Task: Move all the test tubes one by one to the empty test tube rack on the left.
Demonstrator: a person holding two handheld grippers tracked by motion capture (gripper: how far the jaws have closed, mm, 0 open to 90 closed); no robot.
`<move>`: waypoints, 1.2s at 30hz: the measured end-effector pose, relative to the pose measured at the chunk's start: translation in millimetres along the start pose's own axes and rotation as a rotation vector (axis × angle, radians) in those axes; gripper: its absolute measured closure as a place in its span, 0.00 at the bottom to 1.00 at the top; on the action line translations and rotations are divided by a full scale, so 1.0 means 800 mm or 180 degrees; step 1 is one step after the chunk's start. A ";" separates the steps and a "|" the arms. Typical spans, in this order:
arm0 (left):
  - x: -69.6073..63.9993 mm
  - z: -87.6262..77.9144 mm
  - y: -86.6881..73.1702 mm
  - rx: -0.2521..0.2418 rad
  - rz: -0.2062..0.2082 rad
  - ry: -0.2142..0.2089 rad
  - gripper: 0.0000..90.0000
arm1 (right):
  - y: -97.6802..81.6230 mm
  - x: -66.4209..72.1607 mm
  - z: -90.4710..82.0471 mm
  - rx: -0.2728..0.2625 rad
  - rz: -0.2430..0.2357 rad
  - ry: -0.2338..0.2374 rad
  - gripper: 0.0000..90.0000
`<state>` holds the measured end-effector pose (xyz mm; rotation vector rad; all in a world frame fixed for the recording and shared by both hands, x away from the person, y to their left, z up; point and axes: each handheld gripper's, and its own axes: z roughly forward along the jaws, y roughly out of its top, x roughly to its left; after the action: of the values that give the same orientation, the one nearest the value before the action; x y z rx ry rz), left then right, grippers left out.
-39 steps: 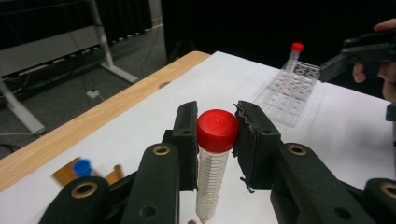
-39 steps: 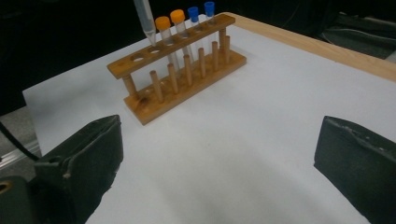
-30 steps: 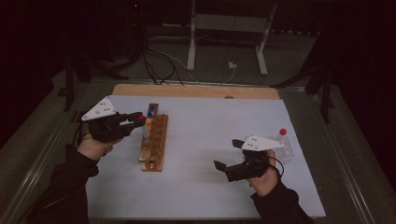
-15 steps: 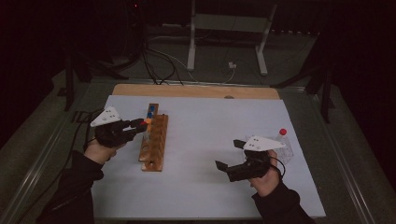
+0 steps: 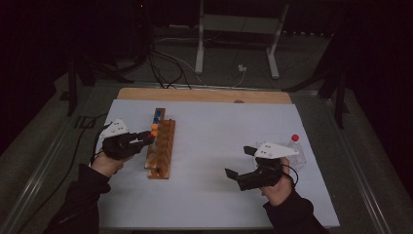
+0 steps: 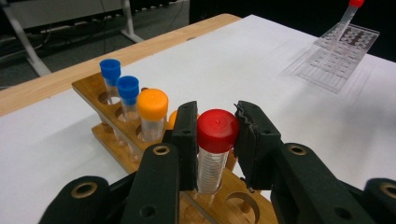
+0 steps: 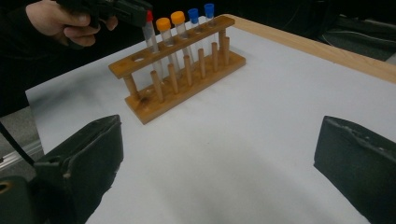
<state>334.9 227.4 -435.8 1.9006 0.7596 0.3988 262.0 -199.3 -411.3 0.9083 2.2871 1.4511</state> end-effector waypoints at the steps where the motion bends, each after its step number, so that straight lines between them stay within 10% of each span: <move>1: 0.000 0.001 -0.001 0.0010 0.0005 -0.0006 0.80 | 0.000 0.000 0.000 0.0002 0.0006 0.0006 0.01; 16: 0.002 0.002 -0.009 0.0025 -0.0049 -0.0031 0.78 | 0.004 -0.001 -0.006 -0.0092 -0.0044 -0.0015 0.01; 25: -0.023 -0.016 0.005 -0.0177 -0.0062 -0.0160 0.24 | 0.014 -0.015 -0.032 -0.0408 -0.0384 -0.0190 0.06; 36: -0.044 -0.027 0.007 -0.0185 0.0020 -0.0347 0.02 | 0.004 -0.066 -0.083 -0.0414 -0.0041 -0.0682 0.04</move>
<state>297.7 217.3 -419.6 1.8548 0.6633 0.3150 267.7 -279.3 -383.6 0.9579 2.0171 1.4048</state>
